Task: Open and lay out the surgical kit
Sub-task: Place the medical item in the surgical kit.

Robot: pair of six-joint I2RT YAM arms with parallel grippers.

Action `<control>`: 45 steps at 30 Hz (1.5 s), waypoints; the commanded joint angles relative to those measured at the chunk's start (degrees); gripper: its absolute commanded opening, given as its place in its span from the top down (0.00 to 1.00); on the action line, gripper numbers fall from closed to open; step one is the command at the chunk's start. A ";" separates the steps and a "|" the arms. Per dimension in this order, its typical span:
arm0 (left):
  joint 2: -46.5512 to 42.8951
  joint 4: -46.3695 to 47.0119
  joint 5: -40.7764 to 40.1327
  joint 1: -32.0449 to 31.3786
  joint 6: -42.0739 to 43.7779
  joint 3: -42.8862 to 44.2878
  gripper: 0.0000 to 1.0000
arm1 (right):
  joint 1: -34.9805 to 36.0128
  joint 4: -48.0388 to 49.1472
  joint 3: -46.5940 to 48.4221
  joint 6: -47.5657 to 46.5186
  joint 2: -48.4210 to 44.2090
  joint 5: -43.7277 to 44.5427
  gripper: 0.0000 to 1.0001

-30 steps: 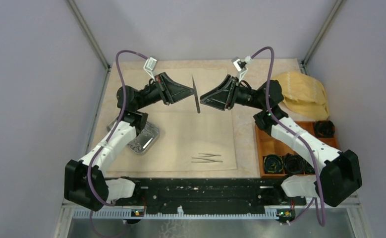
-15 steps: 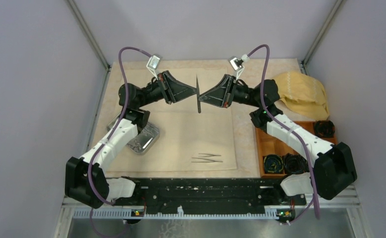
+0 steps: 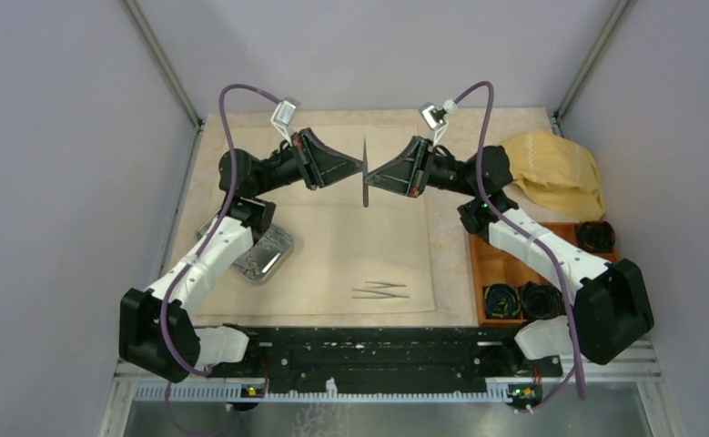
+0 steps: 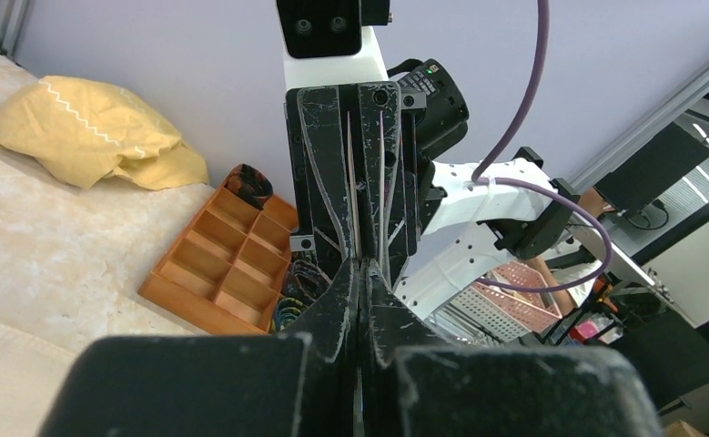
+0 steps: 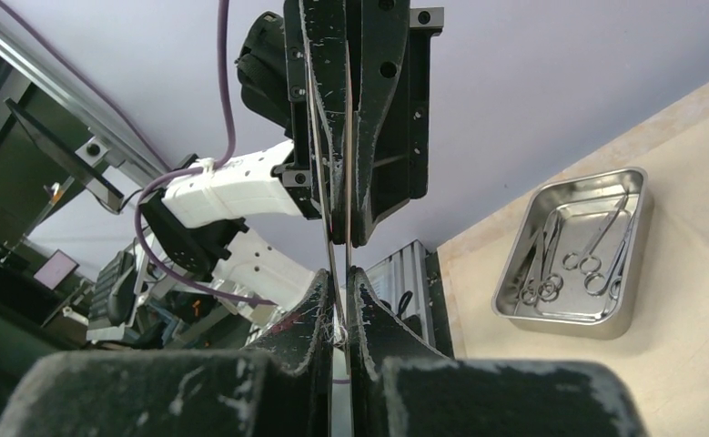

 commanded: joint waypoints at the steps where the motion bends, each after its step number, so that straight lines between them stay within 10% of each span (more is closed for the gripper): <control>1: -0.59 -0.39 -1.23 -0.47 4.85 2.39 1.00 | -0.34 4.08 1.04 -0.29 0.12 -0.34 1.00; 12: -1.50 -0.99 -1.38 3.28 2.30 1.22 0.55 | -2.24 9.55 -2.76 2.44 -0.12 -2.33 1.00; 25: -2.61 -1.09 -0.25 6.41 0.47 0.83 0.46 | -3.54 5.37 -3.54 0.31 0.83 -4.72 1.00; 36: -10.81 -62.15 -34.18 7.67 34.48 12.39 0.22 | 9.03 -66.12 4.18 -84.87 -0.22 23.30 1.00; 45: -13.63 -62.21 -37.84 7.88 34.04 10.83 0.20 | 20.83 -67.52 -0.04 -96.02 8.16 30.64 1.00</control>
